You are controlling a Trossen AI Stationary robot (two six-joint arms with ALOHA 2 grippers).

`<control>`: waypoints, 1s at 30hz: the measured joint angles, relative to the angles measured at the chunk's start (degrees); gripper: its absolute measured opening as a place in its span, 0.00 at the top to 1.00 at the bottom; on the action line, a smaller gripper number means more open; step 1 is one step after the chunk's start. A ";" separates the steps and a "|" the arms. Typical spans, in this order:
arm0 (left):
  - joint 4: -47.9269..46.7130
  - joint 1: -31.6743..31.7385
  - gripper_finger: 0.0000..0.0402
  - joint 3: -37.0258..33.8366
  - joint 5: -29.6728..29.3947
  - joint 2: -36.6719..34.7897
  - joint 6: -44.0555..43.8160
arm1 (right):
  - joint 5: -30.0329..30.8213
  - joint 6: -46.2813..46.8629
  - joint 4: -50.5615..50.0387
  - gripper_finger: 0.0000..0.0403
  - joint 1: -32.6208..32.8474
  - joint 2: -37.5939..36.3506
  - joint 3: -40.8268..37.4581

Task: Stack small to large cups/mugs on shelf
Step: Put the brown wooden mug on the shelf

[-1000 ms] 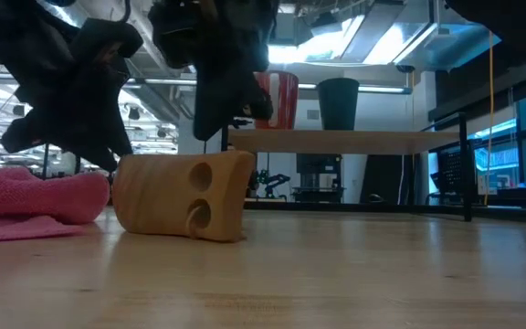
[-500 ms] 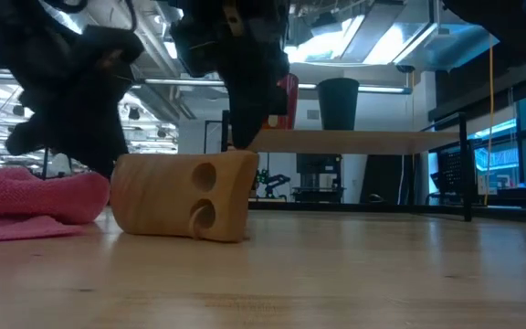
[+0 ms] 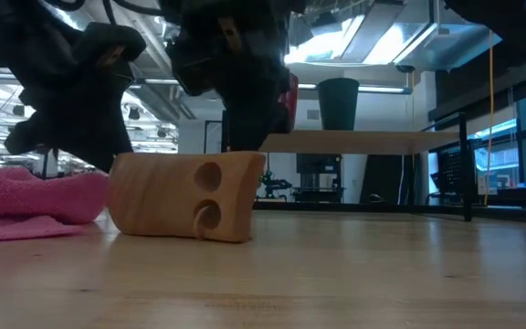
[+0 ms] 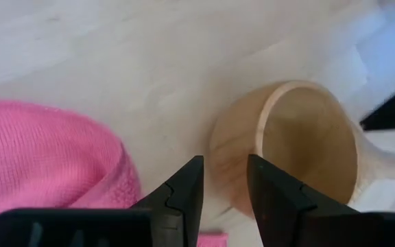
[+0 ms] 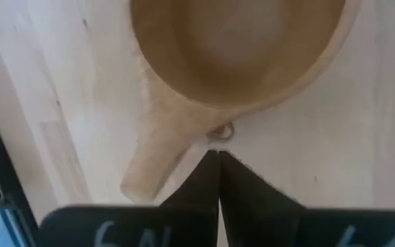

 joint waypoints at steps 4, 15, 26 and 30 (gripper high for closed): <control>0.56 0.99 0.74 0.00 -0.22 -0.07 1.50 | -1.10 1.54 2.20 0.99 0.03 0.00 0.00; 0.78 1.52 0.74 0.00 -0.18 -0.07 1.88 | -1.87 3.87 7.82 0.99 1.28 0.00 0.00; 0.42 1.37 0.74 -0.09 -0.21 -0.11 2.25 | -1.71 5.44 9.78 0.99 1.51 0.02 -0.09; -1.21 0.53 0.74 -0.09 -0.45 -0.30 3.15 | -1.26 3.73 10.88 0.99 1.23 0.04 -0.09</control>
